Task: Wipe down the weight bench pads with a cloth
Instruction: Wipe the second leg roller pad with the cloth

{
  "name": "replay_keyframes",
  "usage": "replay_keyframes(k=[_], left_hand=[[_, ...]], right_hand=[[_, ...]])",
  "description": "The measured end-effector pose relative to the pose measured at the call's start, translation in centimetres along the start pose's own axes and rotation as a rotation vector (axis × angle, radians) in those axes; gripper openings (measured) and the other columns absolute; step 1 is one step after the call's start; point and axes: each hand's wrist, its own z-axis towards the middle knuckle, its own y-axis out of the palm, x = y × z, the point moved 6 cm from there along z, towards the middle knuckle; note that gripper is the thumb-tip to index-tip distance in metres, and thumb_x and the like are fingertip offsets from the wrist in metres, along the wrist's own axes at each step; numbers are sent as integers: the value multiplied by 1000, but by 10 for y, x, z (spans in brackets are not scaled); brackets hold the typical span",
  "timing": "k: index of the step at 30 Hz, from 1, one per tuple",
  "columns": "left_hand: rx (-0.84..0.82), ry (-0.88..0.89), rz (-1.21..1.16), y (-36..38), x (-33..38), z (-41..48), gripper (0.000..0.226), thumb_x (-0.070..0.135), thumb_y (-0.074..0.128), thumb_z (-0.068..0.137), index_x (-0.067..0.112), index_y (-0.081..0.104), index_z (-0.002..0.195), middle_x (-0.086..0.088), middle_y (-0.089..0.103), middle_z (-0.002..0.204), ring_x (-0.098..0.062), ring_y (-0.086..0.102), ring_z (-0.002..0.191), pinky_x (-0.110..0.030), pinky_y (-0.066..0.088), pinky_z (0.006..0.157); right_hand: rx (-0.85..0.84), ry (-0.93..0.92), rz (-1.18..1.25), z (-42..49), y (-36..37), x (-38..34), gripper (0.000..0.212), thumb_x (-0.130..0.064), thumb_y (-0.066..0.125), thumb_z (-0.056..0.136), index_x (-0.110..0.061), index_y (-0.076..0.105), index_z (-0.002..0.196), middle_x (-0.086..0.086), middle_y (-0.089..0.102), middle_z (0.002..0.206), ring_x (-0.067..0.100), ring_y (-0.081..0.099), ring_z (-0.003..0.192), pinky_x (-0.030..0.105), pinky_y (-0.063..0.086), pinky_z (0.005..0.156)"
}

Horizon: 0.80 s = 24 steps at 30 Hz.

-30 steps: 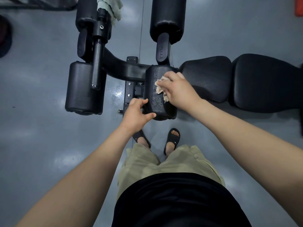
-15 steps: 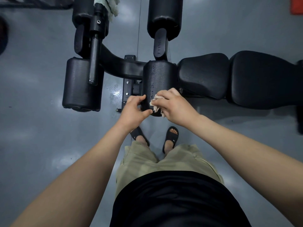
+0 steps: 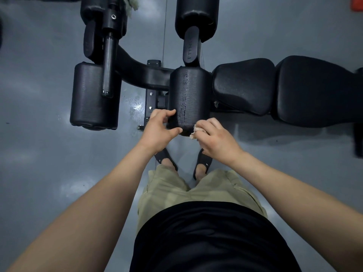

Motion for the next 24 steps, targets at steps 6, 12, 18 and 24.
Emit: replay_keyframes(k=[6,12,18,24], left_hand=[[5,24,-41,2,-6,3,53,10,86,78,23,63,124,16,43,115,-21,57,117,-41,47,109],[16,41,-4,6,-3,2,56,12,87,76,21,63,125,19,42,117,-15,58,115,-37,46,110],[29,90,100,9,5,0,56,23,88,73,22,66,125,2,39,133,-20,52,122,-40,43,110],[-48,95,98,-2,10,3,52,13,84,79,28,63,125,7,42,128,-12,55,108,-8,41,98]], right_hand=[[45,22,51,8,-13,13,12,-8,60,88,-7,66,99,12,58,113,33,52,93,41,50,80],[139,274,125,57,-33,48,31,-6,58,89,-9,60,120,10,58,117,32,55,106,40,45,97],[190,461,182,110,-51,74,37,-16,61,92,-11,57,128,10,57,120,32,54,113,35,42,100],[72,488,216,121,-46,78,54,-27,61,89,-13,49,140,9,45,128,29,46,124,32,40,106]])
